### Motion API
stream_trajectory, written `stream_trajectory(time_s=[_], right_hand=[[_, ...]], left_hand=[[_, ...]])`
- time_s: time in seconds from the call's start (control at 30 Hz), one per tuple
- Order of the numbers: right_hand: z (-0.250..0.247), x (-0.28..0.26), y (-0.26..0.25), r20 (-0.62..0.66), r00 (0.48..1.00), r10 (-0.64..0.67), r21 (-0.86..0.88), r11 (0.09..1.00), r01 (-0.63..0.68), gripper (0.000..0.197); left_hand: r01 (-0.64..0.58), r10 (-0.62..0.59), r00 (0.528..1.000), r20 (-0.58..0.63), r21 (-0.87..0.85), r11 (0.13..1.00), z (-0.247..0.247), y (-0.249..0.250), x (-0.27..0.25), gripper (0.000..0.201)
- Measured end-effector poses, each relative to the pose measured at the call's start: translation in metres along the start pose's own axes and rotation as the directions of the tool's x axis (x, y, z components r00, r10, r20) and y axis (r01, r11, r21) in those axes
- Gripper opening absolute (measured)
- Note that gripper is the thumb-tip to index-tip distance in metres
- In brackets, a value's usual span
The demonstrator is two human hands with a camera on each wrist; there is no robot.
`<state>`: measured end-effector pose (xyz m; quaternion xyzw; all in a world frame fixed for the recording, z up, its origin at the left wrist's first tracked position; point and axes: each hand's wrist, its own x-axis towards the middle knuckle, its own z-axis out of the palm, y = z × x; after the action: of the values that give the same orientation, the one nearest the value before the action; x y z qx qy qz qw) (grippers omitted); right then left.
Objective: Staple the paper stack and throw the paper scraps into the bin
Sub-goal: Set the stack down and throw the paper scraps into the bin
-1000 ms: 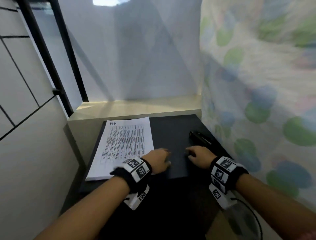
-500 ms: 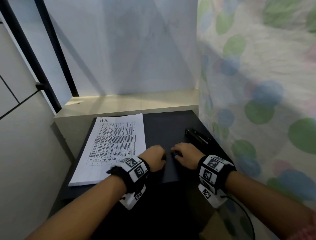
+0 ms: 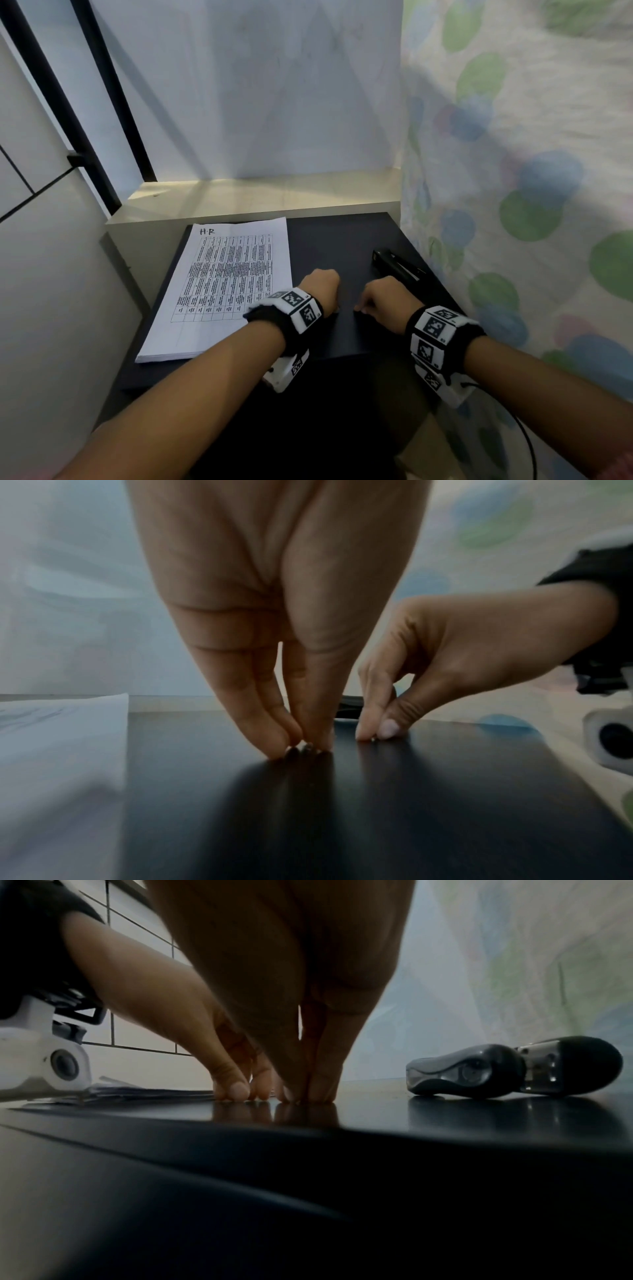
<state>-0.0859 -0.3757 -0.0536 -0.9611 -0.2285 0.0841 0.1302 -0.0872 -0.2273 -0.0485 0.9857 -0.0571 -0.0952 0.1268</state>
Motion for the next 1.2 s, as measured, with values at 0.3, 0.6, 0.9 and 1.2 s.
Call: stream_trajectory(time_s=[0.3,0.6,0.9,1.2], right_hand=[[0.0,0.002,0.001,-0.04,0.999,0.016,0.057,0.998,-0.014,0.018],[0.001,0.001,-0.006,0.011,0.996,0.09,0.081,0.993,-0.091,0.024],[-0.011,0.006,0.02,-0.087,0.976,0.202,0.407,0.901,-0.15,0.014],[-0.016,-0.004,0.034,-0.06,0.972,0.228,0.368,0.91,-0.191,0.011]], left_hand=[[0.03,-0.03,1.0,-0.003,0.064,0.997,-0.002,0.01,0.002,0.027],[-0.034,0.0,0.991,0.133,0.253,0.967,0.0,0.021,-0.002,0.03],[0.082,-0.081,0.996,0.048,-0.024,0.996,0.0,0.007,0.002,0.026],[-0.018,0.019,1.0,0.006,-0.099,0.995,0.01,0.028,0.017,0.025]])
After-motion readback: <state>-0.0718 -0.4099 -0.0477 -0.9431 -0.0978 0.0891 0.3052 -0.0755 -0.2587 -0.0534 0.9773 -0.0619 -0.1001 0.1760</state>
